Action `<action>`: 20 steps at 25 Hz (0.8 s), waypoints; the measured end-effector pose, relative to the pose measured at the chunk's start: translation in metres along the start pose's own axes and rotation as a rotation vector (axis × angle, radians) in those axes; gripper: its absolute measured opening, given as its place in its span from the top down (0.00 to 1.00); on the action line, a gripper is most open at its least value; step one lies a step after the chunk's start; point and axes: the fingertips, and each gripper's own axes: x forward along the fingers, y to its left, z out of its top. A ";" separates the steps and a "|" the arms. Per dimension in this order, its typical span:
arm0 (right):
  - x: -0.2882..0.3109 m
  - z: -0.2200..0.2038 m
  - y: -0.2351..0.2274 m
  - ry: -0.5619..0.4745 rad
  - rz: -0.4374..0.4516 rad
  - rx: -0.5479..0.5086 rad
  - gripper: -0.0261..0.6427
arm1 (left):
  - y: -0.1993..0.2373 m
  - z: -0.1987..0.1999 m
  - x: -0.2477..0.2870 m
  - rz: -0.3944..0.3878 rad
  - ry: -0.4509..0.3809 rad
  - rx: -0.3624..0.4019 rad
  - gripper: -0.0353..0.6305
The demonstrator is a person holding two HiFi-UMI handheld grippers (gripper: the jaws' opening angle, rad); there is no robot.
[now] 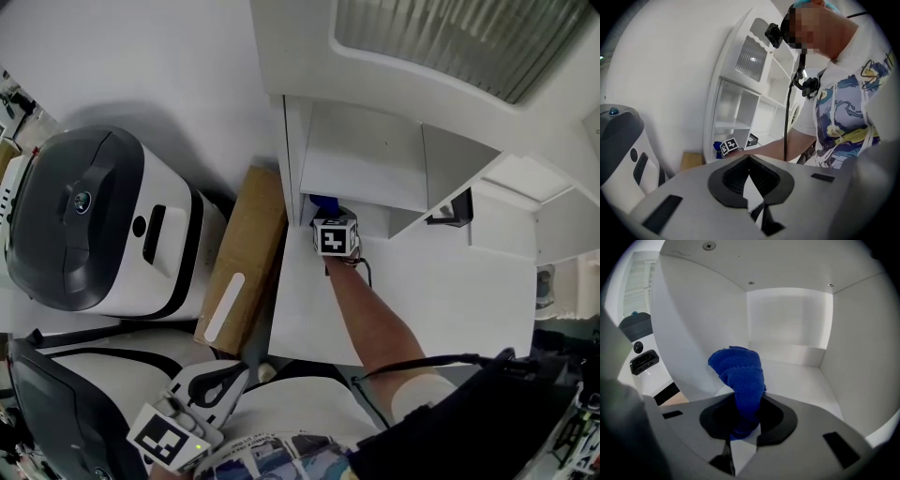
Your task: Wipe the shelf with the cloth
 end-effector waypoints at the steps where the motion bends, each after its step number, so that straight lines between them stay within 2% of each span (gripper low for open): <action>1: -0.003 -0.001 -0.008 0.003 -0.014 0.005 0.81 | 0.000 0.000 0.001 -0.005 0.003 0.001 0.93; 9: -0.026 -0.020 -0.081 0.016 -0.152 0.069 0.81 | -0.010 0.004 0.016 -0.071 0.011 0.019 0.93; 13: -0.037 -0.028 -0.103 0.029 -0.206 0.074 0.81 | -0.012 0.007 0.021 -0.090 -0.001 0.033 0.93; 16: -0.042 -0.029 -0.105 0.018 -0.209 0.073 0.81 | -0.014 0.007 0.022 -0.095 0.018 0.026 0.93; 20: -0.041 -0.023 -0.078 -0.013 -0.142 0.053 0.81 | -0.012 0.007 0.022 -0.089 0.012 0.023 0.93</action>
